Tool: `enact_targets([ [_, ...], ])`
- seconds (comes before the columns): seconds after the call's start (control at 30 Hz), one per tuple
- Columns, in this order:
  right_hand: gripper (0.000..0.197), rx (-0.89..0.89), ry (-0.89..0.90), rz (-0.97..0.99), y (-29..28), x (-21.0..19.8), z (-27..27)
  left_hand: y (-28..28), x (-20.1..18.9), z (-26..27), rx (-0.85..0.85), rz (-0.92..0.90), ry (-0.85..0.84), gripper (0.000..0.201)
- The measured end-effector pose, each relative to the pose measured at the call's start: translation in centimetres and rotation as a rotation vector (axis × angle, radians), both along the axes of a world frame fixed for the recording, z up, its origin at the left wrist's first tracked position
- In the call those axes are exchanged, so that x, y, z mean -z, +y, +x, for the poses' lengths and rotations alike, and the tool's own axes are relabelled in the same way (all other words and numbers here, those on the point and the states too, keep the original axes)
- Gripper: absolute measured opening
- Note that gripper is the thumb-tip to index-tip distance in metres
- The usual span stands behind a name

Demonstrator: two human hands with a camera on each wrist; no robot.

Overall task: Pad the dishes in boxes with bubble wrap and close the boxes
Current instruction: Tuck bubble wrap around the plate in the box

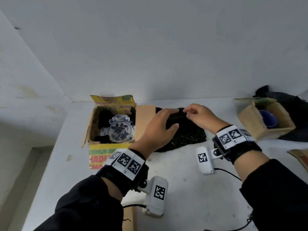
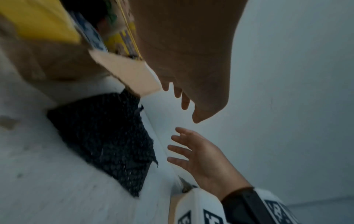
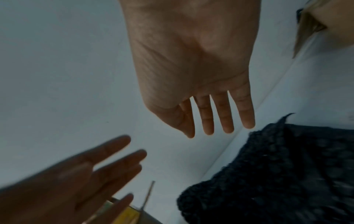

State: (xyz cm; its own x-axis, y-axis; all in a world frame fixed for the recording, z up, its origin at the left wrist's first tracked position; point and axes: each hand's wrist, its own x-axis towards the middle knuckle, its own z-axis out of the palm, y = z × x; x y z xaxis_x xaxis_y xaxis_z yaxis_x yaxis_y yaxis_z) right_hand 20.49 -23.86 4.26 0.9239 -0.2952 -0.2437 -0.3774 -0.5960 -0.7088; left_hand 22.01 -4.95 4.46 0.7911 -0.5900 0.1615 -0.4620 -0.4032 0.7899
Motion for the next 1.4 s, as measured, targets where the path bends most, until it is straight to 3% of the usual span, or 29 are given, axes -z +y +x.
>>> enact_targets([
  [0.17,0.051,-0.092,0.031,-0.227,-2.2,4.2,-0.1,-5.3,3.8,0.0,-0.012,0.196,0.065,0.053],
  [0.37,0.082,-0.289,0.172,-0.548,-2.6,9.0,0.7,-7.5,7.7,1.3,-0.121,0.628,0.038,0.074],
  [0.47,0.068,-0.297,0.127,-0.721,-2.8,10.6,0.7,-7.8,8.5,2.2,-0.14,0.758,0.029,0.077],
  [0.57,0.027,-0.183,-0.178,-0.692,-3.2,11.4,0.8,-8.0,9.0,2.6,-0.182,0.814,-0.046,0.067],
  [0.63,0.015,-0.105,-0.322,-0.597,-3.5,11.1,0.9,-8.0,8.9,2.6,-0.212,0.754,-0.112,0.056],
  [0.73,0.009,-0.066,-0.417,-0.336,-3.9,9.0,0.8,-8.1,7.9,2.1,-0.222,0.508,-0.12,0.04],
  [0.87,0.02,0.044,-0.429,-0.011,-4.1,5.8,0.6,-8.7,5.5,1.1,-0.206,0.283,-0.128,0.027],
  [0.97,0.031,0.046,-0.478,0.123,-3.2,2.9,0.7,-7.6,3.4,1.2,-0.206,0.172,-0.197,0.025],
  [1.2,0.038,-0.104,-0.519,0.138,2.9,-1.6,2.7,1.5,-0.4,2.8,-0.286,0.014,-0.198,0.029],
  [1.4,0.036,-0.272,-0.455,-0.037,10.0,-2.0,5.0,11.1,0.4,3.4,-0.378,-0.261,0.216,0.043],
])
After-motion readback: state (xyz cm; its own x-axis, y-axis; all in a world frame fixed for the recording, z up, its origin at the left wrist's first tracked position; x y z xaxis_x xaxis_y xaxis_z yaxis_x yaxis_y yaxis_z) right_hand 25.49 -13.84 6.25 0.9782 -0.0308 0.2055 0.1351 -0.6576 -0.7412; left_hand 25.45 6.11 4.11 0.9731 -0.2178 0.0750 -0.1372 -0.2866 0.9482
